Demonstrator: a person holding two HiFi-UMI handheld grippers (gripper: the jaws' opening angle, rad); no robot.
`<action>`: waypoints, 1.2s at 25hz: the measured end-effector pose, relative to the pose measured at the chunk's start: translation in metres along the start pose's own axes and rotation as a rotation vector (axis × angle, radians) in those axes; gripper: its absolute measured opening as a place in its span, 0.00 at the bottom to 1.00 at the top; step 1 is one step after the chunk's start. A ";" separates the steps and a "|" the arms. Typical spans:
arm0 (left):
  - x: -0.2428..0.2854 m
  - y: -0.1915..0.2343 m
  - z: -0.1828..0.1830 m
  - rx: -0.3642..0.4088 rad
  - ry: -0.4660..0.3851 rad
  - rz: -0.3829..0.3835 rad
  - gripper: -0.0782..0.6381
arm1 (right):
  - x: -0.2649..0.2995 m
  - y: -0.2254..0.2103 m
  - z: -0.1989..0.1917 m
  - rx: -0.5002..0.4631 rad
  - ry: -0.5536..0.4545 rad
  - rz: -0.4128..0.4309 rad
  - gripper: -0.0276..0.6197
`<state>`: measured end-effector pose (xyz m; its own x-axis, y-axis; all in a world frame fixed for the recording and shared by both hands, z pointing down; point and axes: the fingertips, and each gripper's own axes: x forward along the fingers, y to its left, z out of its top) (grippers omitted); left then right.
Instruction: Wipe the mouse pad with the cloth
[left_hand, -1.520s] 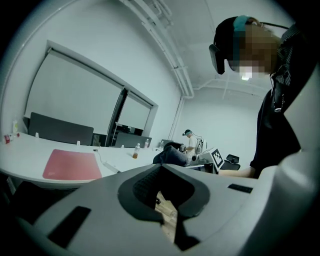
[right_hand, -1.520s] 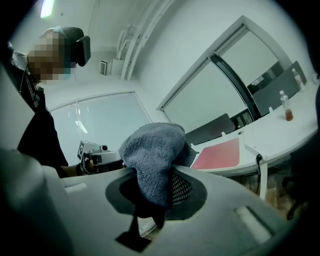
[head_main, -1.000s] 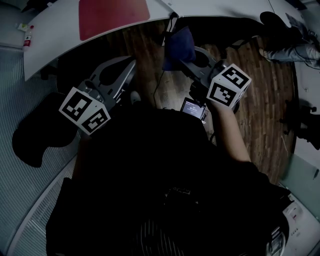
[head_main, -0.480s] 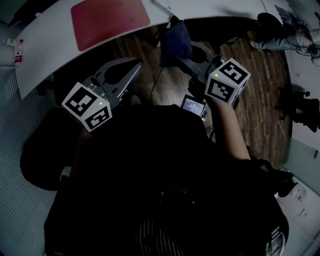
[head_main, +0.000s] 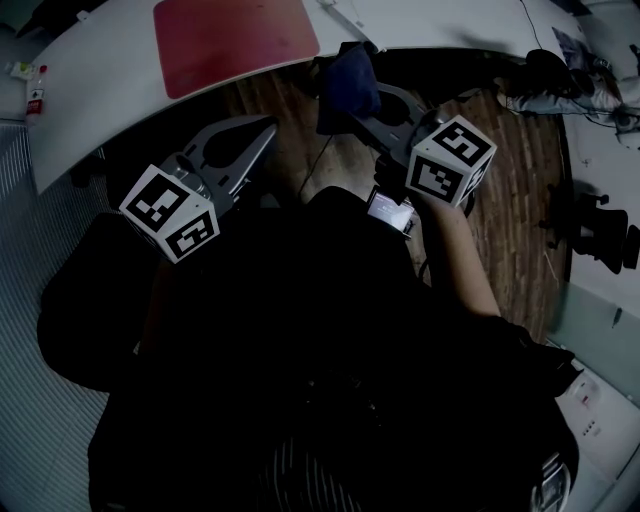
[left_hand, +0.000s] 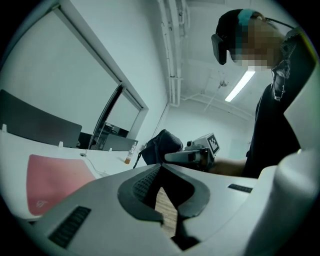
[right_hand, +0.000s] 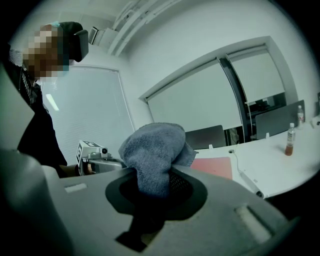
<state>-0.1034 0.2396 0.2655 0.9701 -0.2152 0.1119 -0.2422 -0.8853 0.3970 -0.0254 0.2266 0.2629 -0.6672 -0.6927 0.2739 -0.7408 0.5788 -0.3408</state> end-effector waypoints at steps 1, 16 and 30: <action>-0.003 0.005 -0.001 -0.003 0.002 0.001 0.12 | 0.007 0.001 0.000 -0.005 0.010 0.002 0.15; -0.013 0.052 -0.001 -0.012 0.015 0.038 0.12 | 0.044 -0.037 0.014 0.005 -0.041 -0.012 0.15; 0.026 0.081 0.006 -0.003 0.003 0.074 0.12 | 0.056 -0.084 0.022 0.042 -0.047 0.065 0.15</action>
<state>-0.0973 0.1600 0.2949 0.9496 -0.2787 0.1437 -0.3132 -0.8658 0.3902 0.0014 0.1302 0.2870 -0.7083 -0.6746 0.2078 -0.6918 0.6050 -0.3942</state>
